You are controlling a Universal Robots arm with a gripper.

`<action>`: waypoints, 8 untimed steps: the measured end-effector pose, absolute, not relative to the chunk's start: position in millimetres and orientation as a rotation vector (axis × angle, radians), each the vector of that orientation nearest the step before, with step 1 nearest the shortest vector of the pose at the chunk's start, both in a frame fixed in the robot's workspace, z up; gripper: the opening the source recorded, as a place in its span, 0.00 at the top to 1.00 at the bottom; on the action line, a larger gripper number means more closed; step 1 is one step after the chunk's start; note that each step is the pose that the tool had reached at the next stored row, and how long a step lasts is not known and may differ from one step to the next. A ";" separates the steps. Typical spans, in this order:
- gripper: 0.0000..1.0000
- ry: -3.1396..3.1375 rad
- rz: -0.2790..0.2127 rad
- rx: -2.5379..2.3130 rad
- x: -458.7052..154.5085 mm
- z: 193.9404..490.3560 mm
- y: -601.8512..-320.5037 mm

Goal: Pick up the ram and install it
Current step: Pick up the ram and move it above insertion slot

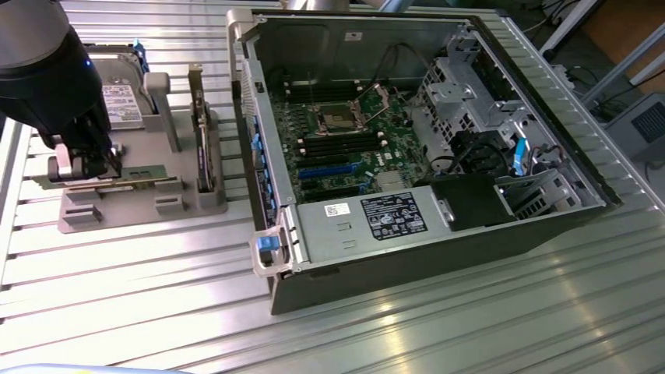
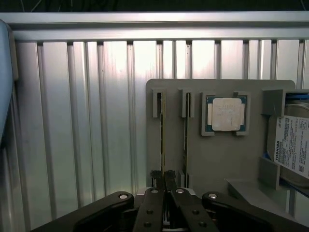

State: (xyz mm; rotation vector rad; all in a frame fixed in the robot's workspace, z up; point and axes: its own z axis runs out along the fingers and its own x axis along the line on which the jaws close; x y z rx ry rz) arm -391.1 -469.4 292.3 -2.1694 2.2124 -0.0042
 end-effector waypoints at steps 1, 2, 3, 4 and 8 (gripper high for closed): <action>0.88 2.212 -0.004 -2.169 -391.1 292.5 -469.4; 0.88 2.212 -0.004 -2.169 -391.1 293.3 -469.4; 0.88 2.212 -0.004 -2.169 -391.1 293.4 -469.4; 0.88 2.212 -0.004 -2.169 -391.1 293.6 -469.4; 0.88 2.212 -0.004 -2.169 -391.1 294.7 -469.4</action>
